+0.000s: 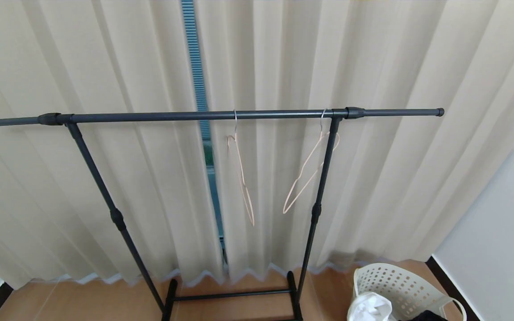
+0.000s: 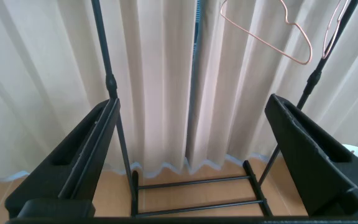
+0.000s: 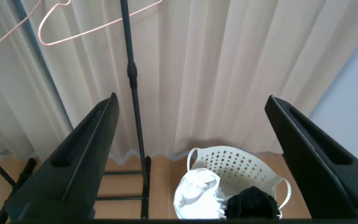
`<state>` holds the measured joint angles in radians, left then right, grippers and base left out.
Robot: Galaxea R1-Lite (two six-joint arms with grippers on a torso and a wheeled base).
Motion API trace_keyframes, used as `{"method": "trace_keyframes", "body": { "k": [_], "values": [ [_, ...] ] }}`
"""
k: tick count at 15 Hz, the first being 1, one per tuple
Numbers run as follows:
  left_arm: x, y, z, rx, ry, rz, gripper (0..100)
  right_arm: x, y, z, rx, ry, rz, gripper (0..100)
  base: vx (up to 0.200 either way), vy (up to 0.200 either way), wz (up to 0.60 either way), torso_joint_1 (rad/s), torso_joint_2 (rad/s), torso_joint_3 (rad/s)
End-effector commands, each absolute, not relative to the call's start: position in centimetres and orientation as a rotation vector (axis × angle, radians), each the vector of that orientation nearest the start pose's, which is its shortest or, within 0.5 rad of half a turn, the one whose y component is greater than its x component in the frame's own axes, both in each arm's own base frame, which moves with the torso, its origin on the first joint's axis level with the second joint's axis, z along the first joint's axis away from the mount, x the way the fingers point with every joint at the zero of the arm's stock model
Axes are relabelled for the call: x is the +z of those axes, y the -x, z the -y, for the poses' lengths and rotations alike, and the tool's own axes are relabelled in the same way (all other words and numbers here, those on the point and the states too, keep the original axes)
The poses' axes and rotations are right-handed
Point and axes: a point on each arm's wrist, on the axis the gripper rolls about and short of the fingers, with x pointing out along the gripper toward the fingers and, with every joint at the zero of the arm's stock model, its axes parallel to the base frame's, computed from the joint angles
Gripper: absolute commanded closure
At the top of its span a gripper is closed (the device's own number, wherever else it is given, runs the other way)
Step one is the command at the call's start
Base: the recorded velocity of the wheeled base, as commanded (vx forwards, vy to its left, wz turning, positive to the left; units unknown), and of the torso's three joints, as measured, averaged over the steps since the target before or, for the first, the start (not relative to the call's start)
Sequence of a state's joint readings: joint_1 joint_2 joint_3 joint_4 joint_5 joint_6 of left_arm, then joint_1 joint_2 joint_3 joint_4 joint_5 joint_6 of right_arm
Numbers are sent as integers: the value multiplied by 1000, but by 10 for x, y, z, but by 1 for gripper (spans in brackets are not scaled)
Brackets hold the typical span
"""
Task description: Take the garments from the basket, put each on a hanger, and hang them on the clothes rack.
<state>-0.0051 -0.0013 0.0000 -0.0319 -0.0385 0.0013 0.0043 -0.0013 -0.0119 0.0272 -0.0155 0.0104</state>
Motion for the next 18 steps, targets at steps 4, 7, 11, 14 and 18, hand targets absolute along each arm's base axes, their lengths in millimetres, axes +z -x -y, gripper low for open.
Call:
{"method": "trace_keyframes", "body": {
  "k": [4,7,11,14,18],
  "values": [
    [79,23,1,-43,-2,32,0,76,24,0,-11,-9,-15,0,0,0,0,0,0,0],
    [79,23,1,-43,-2,32,0,76,24,0,-11,-11,-15,0,0,0,0,0,0,0],
    [79,23,1,-43,-2,32,0,76,24,0,-9,-9,-15,0,0,0,0,0,0,0],
    [79,23,1,-44,-4,32,0,76,24,0,-11,-9,-15,0,0,0,0,0,0,0],
    [79,23,1,-43,0,32,0,76,24,0,-9,-9,-15,0,0,0,0,0,0,0]
  ]
}}
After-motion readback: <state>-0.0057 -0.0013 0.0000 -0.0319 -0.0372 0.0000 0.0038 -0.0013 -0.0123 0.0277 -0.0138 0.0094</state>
